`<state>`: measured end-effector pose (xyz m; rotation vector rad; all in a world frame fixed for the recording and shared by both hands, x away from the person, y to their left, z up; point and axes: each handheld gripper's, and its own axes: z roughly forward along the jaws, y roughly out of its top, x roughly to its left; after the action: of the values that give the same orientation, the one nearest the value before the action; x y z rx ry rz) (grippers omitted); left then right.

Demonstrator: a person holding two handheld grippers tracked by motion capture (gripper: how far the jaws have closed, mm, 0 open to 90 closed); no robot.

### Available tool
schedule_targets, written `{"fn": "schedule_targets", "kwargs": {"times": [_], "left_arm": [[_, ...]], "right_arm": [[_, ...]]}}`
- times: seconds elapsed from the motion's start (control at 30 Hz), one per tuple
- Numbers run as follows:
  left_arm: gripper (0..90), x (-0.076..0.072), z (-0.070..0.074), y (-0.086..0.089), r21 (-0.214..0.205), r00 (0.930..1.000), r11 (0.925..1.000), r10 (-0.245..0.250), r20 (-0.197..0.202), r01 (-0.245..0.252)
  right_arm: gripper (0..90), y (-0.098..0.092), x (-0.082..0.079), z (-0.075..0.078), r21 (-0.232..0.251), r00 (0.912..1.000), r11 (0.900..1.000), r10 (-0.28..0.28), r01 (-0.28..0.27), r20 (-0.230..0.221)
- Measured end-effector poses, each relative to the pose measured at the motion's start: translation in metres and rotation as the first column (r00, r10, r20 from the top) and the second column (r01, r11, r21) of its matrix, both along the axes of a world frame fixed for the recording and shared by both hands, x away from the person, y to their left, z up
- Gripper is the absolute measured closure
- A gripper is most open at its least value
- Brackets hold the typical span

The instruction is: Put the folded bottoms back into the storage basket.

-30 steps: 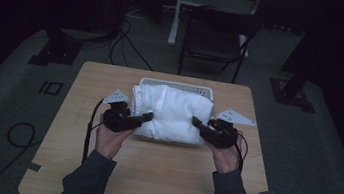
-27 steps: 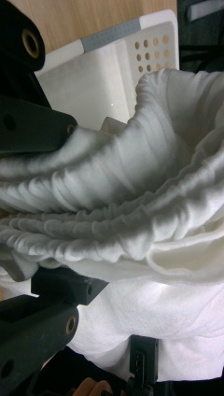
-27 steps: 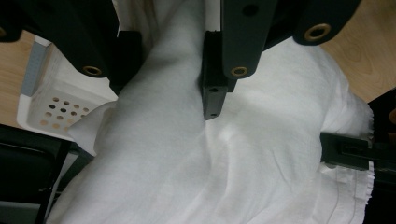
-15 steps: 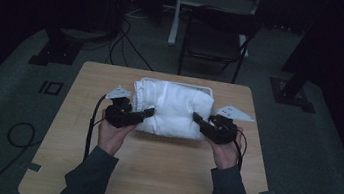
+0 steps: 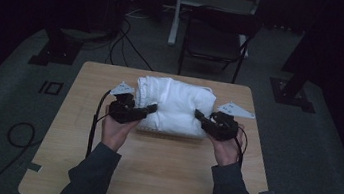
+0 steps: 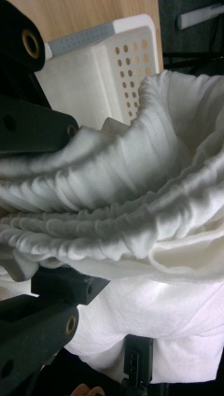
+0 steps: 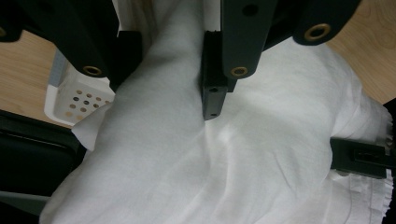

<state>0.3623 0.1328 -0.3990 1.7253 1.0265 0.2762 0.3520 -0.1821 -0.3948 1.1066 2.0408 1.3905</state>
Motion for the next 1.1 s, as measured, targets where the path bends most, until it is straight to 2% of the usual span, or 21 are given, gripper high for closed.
{"fn": "schedule_targets", "kwargs": {"times": [0.37,1.1], "left_arm": [[54.8,0.010,0.002,-0.004,-0.020,1.0000,0.9998,0.009,0.000,-0.009],[55.3,0.032,-0.004,-0.012,-0.015,0.9989,0.9991,0.040,-0.025,-0.040]], "right_arm": [[67.4,-0.002,0.007,0.004,-0.001,0.9998,0.9998,-0.021,0.021,0.000],[67.5,-0.003,0.026,-0.001,-0.014,0.9983,0.9985,-0.053,0.053,-0.023]]}}
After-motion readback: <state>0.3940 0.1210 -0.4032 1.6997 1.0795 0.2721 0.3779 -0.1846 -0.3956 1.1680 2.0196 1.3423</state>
